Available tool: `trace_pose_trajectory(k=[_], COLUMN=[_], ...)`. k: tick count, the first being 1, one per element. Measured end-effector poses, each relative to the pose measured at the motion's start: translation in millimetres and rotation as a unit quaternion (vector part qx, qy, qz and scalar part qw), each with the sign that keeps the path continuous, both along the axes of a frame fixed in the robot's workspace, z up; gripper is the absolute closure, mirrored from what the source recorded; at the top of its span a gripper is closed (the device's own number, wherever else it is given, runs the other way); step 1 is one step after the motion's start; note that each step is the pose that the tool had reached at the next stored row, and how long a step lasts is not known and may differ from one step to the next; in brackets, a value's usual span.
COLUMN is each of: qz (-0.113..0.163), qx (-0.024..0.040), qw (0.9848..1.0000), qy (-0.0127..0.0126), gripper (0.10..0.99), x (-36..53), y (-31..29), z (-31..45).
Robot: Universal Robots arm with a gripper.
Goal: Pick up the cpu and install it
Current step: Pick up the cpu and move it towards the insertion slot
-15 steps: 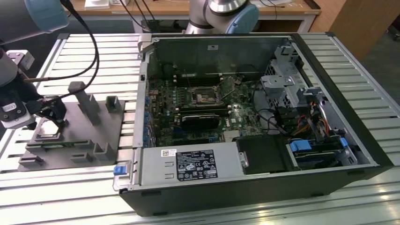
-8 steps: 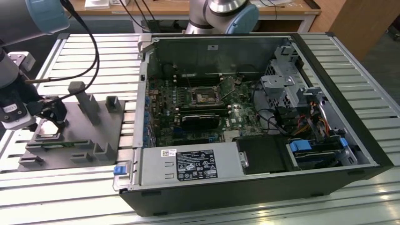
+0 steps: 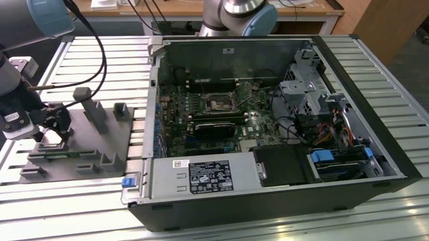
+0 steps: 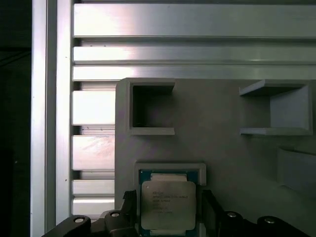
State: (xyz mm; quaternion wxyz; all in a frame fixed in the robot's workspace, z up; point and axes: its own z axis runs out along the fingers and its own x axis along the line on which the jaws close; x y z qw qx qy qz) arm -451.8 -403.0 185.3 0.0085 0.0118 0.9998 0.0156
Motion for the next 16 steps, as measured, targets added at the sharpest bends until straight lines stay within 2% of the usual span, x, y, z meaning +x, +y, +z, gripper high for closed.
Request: trace_pose_trajectory(k=[6,7,13,16], qz=[0.0,0.0,0.0,0.0], qx=[0.0,0.0,0.0001,0.0001], qw=[1.0,1.0,1.0,1.0], qy=[0.0,0.0,-0.0001,-0.0001], gripper=[0.467,0.533,0.545,0.549], x=[0.0,0.0,0.0,0.0], y=[0.0,0.0,0.0,0.0], z=[-0.5,-0.5,-0.3,2.3])
